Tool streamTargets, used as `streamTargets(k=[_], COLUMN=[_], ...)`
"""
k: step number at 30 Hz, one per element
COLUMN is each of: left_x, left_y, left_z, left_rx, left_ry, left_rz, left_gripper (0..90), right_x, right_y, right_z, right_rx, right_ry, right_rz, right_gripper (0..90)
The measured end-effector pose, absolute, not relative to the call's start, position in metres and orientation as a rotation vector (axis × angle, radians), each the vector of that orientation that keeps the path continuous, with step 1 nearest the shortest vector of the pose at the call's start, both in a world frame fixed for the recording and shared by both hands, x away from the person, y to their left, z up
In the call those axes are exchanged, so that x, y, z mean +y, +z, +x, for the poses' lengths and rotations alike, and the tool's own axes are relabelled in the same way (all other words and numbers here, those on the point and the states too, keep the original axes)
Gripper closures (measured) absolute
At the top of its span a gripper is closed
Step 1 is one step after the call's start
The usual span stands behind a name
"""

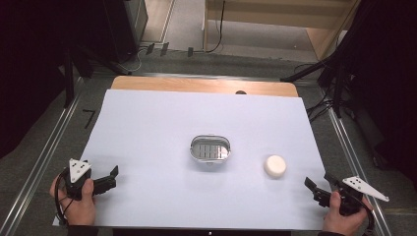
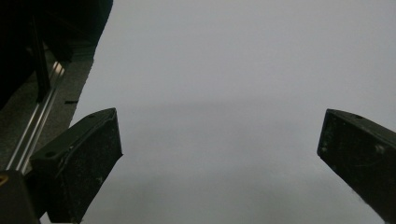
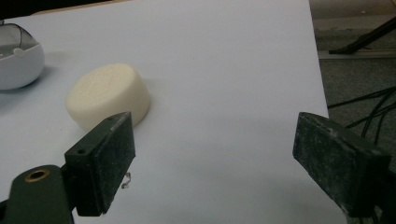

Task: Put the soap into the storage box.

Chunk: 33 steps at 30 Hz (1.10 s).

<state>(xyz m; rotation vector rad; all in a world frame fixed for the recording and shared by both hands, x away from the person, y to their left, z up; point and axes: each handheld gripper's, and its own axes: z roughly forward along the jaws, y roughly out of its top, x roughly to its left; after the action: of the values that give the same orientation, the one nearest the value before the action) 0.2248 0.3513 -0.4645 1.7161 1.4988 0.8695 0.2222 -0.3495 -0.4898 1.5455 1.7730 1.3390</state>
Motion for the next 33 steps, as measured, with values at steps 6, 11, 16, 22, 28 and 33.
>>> streamTargets(k=[6,11,16,22,28,33], left_x=[0.351,0.35,0.349,0.349,0.349,0.348], left_y=[-0.465,-0.465,-0.465,-0.465,-0.464,-0.465], left_z=[0.225,0.227,0.228,0.223,0.222,0.223], left_rx=[1.505,1.525,1.542,1.501,1.497,1.492], left_ry=[0.864,0.869,0.882,0.902,0.914,0.916], left_rz=[1.718,1.729,1.735,1.713,1.704,1.714], left_gripper=[0.2,0.1,0.1,0.2,0.2,0.2], right_x=[-0.348,-0.35,-0.345,-0.343,-0.338,-0.333], right_y=[-0.489,-0.49,-0.489,-0.487,-0.481,-0.475], right_z=[0.223,0.226,0.228,0.231,0.233,0.236], right_rx=[1.782,1.848,1.9,1.95,1.997,2.083], right_ry=[1.322,1.371,1.32,1.318,1.255,1.171], right_rz=[1.563,1.555,1.544,1.554,1.544,1.524], right_gripper=[13.3,13.3,13.3,13.3,13.3,13.4])
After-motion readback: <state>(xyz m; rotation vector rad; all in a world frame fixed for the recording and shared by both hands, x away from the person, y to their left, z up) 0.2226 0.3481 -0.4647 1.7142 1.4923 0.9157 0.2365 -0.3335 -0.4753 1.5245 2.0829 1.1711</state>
